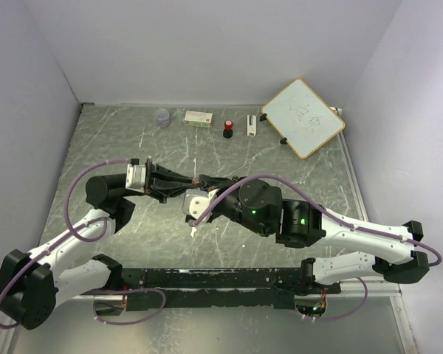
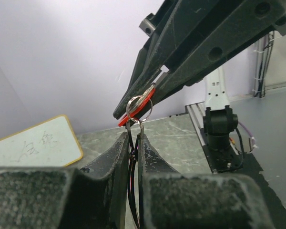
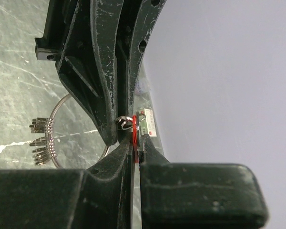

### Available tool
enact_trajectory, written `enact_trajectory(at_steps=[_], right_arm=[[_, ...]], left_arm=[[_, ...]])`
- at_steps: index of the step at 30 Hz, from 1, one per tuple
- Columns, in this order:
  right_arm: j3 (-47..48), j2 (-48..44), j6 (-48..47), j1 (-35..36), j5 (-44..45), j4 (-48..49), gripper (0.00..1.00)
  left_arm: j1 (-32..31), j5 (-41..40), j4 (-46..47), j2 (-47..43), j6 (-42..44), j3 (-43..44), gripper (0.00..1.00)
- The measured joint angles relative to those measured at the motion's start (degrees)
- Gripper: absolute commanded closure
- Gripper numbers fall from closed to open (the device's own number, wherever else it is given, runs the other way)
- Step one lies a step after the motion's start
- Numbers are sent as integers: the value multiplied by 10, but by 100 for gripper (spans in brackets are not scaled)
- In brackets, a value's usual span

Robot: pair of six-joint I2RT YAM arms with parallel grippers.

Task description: Remove the keys from the keyring

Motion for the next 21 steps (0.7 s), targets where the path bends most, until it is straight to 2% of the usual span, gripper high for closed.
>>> enact_trajectory(at_steps=[6, 10, 21], right_arm=[[1, 1, -15, -2, 35, -3, 100], [8, 9, -29, -5, 59, -4, 100], [12, 28, -21, -13, 76, -17, 100]], left_arm=[[-5, -35, -164, -20, 102, 46, 93], [-8, -58, -238, -12, 140, 73, 93], [-9, -82, -290, 9, 160, 93, 93]])
